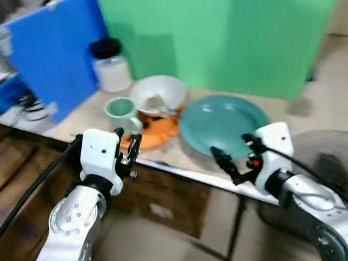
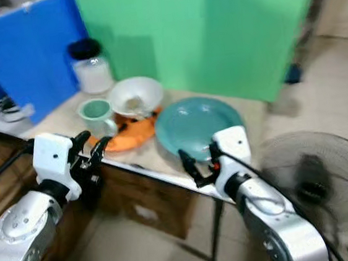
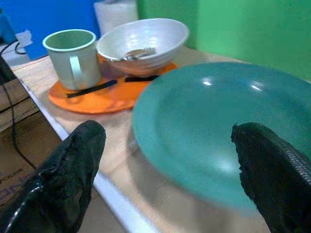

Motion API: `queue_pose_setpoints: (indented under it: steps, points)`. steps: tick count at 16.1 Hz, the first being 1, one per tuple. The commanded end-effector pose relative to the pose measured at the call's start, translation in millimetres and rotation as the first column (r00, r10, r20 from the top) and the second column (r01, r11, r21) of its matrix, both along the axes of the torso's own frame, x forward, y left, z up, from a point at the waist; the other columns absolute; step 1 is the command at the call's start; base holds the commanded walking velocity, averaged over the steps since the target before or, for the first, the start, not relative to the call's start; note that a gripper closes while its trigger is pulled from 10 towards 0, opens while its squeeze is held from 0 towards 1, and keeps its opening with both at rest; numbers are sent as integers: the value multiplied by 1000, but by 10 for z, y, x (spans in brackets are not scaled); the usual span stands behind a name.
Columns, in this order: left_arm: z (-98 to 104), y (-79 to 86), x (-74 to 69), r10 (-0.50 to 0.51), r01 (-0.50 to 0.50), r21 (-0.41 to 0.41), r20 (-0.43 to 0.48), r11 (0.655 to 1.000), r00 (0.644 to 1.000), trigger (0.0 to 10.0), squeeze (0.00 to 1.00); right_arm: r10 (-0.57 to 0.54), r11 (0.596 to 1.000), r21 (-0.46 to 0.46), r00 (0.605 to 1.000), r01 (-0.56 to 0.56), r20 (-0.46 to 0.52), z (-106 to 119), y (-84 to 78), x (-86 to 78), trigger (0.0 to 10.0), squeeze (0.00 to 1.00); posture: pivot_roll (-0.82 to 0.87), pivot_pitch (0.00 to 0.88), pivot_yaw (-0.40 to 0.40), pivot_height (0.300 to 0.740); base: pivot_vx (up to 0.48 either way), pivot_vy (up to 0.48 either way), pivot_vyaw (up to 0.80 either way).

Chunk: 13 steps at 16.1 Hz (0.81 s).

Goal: Setting the table

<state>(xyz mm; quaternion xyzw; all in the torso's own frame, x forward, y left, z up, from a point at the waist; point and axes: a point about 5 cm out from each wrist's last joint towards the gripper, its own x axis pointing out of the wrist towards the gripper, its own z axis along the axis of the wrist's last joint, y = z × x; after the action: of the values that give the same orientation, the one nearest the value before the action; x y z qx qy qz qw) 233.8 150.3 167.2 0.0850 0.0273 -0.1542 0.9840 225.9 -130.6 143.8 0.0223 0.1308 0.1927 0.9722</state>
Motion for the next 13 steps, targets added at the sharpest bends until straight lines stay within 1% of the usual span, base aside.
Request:
queue_pose_setpoints:
  steps: [1, 2, 3, 5, 7, 8, 9, 11, 12, 13]
  points:
    - [15, 55, 1, 11, -11, 18, 5, 1000, 1000, 10000, 0, 11, 1000, 9, 1000, -12, 4, 18, 43, 7, 10000, 0, 143, 0, 16, 740, 277, 0, 0]
    - [17, 52, 1, 6, -6, 24, 6, 1000, 1000, 10000, 0, 10, 1000, 7, 1000, -10, 5, 21, 40, 8, 10000, 0, 143, 0, 17, 740, 274, 0, 0]
    - [28, 37, 2, -16, 15, 34, 16, 999, 1000, 10000, 0, 0, 1000, 8, 1000, 0, 7, 27, 23, 13, 10000, 0, 142, 0, 18, 740, 0, 0, 0]
    - [39, -9, -17, -80, 79, 53, 10, 995, 997, 10000, 0, -35, 999, 17, 999, 35, -4, 41, -26, 55, 10000, 0, 142, 0, 19, 740, 0, 0, 0]
    - [84, -71, -47, -164, 164, 43, 17, 986, 986, 10000, 0, -90, 993, 75, 996, 91, -8, 102, -100, 139, 10000, 0, 141, 0, 21, 740, 0, 0, 0]
    - [104, -100, -59, -209, 208, 43, 21, 977, 978, 10000, 0, -121, 987, 105, 993, 121, -7, 130, -142, 187, 10000, 463, 139, 0, 22, 740, 0, 0, 0]
    - [115, -133, -63, -261, 260, 39, 19, 965, 965, 10000, 0, -195, 972, 131, 980, 196, -22, 145, -233, 281, 10000, 1000, 137, 0, 25, 740, 0, 0, 0]
    - [116, -188, -72, -333, 333, 31, 5, 943, 943, 10000, 0, -335, 927, 156, 940, 340, -61, 141, -421, 432, 10000, 1000, 134, 0, 27, 740, 0, 0, 0]
    - [106, -219, -83, -374, 374, 32, -5, 927, 928, 10000, 0, -403, 899, 149, 911, 412, -91, 122, -543, 505, 10000, 1000, 132, 0, 29, 740, 0, 0, 0]
    - [98, -242, -95, -407, 407, 26, -16, 913, 913, 10000, 0, -445, 879, 132, 888, 458, -114, 100, -640, 555, 10000, 1000, 133, 0, 28, 740, 0, 0, 0]
